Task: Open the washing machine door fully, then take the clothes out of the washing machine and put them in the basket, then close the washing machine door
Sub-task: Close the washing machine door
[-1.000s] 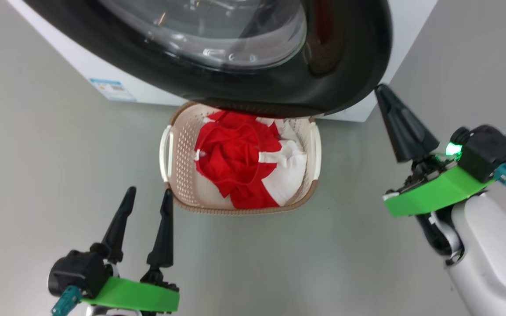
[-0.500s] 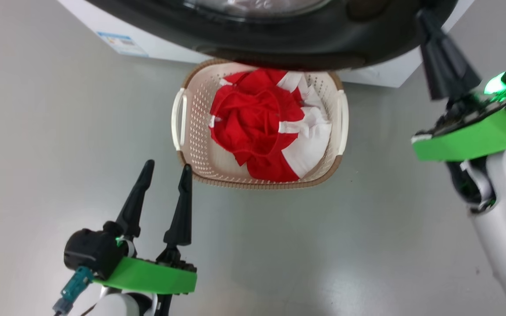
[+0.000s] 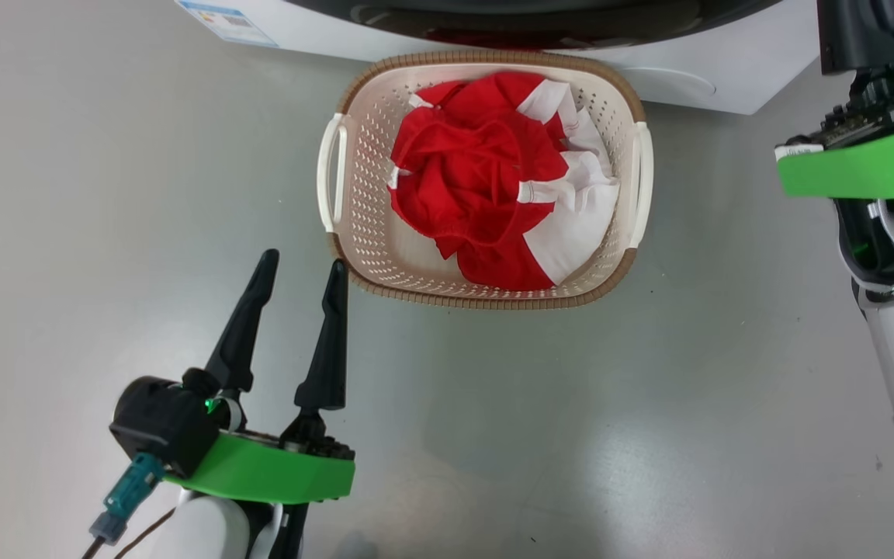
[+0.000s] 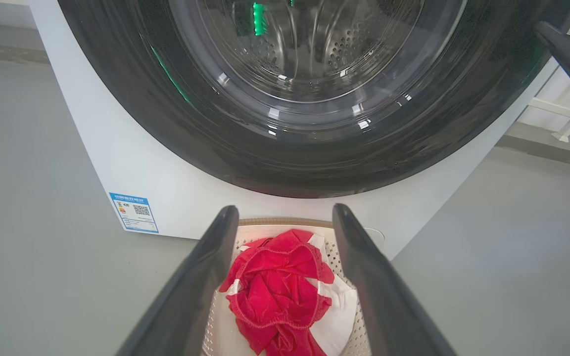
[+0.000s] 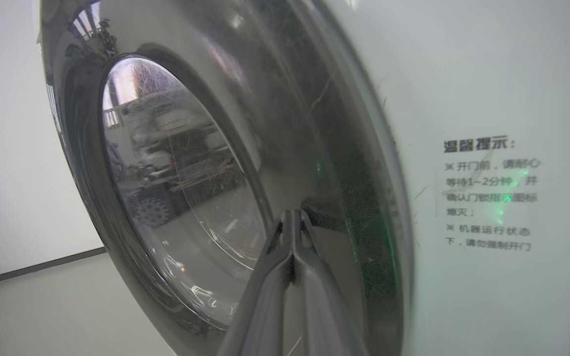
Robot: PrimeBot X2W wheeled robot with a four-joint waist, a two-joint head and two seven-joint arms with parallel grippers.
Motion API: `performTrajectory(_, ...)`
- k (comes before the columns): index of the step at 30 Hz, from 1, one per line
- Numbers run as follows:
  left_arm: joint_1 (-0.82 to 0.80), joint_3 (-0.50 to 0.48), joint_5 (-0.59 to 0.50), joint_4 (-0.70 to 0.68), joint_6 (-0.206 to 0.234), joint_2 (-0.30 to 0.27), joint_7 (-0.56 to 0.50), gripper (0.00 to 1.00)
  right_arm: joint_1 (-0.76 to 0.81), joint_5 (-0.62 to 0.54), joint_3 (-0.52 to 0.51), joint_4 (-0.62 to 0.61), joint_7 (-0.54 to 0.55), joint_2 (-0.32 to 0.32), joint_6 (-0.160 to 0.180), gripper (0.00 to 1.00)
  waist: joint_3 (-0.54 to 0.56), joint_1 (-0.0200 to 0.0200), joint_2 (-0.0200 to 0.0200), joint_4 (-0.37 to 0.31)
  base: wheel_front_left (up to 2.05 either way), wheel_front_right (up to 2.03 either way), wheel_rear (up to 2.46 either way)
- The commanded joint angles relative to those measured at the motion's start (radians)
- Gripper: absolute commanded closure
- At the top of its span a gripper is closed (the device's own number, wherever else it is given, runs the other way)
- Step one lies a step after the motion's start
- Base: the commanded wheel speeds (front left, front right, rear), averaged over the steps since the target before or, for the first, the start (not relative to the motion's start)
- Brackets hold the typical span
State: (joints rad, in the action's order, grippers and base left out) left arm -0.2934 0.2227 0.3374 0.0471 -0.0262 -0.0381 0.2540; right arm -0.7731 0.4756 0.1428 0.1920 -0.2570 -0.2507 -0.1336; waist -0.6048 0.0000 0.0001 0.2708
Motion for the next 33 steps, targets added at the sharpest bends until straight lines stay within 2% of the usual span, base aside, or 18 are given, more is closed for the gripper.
performTrajectory(1, -0.01, -0.028, 0.002, -0.026, 0.005, -0.012, 0.008, 0.0, -0.03, -0.001, -0.008, -0.02, -0.005, 0.008, 0.003, 1.0, -0.006, 0.0, -0.0001, 0.001, 0.0, 0.0, 0.0)
performTrajectory(6, -0.016, -0.021, 0.003, -0.024, 0.009, -0.012, 0.008, 0.0, -0.038, -0.007, 0.004, -0.022, -0.005, 0.013, 0.003, 1.0, -0.003, 0.0, -0.0001, -0.002, 0.0, 0.0, 0.0)
performTrajectory(14, -0.003, -0.031, 0.001, -0.01, 0.007, -0.012, 0.008, 0.0, 0.044, -0.006, 0.07, -0.007, -0.005, 0.012, 0.003, 1.0, 0.041, 0.0, -0.0001, -0.015, 0.0, 0.0, 0.0)
performTrajectory(15, 0.0, -0.034, 0.0, -0.008, 0.006, -0.012, 0.008, 0.0, 0.06, -0.006, 0.074, -0.003, -0.005, 0.013, 0.003, 0.94, 0.049, 0.0, -0.0001, -0.018, 0.0, 0.0, 0.0)
performTrajectory(18, 0.01, -0.048, -0.004, 0.001, 0.002, -0.012, 0.008, 0.0, 0.111, -0.007, 0.099, 0.005, -0.005, 0.014, 0.003, 0.62, 0.074, 0.0, -0.0001, -0.028, 0.0, 0.0, 0.0)
performTrajectory(19, 0.015, -0.053, -0.007, 0.005, 0.0, -0.012, 0.008, 0.0, 0.128, -0.008, 0.109, 0.008, -0.005, 0.014, 0.003, 0.34, 0.084, 0.0, -0.0001, -0.032, 0.0, 0.0, 0.0)
performTrajectory(20, 0.02, -0.059, -0.009, 0.009, -0.002, -0.012, 0.008, 0.0, 0.145, -0.007, 0.115, 0.01, -0.005, 0.015, 0.003, 0.0, 0.094, 0.0, -0.0001, -0.037, 0.0, 0.0, 0.0)
performTrajectory(33, 0.085, -0.132, -0.062, 0.064, -0.035, -0.012, 0.008, 0.0, 0.369, -0.006, 0.098, 0.021, -0.005, 0.044, 0.003, 0.0, 0.21, 0.0, -0.0001, -0.103, 0.0, 0.0, 0.0)
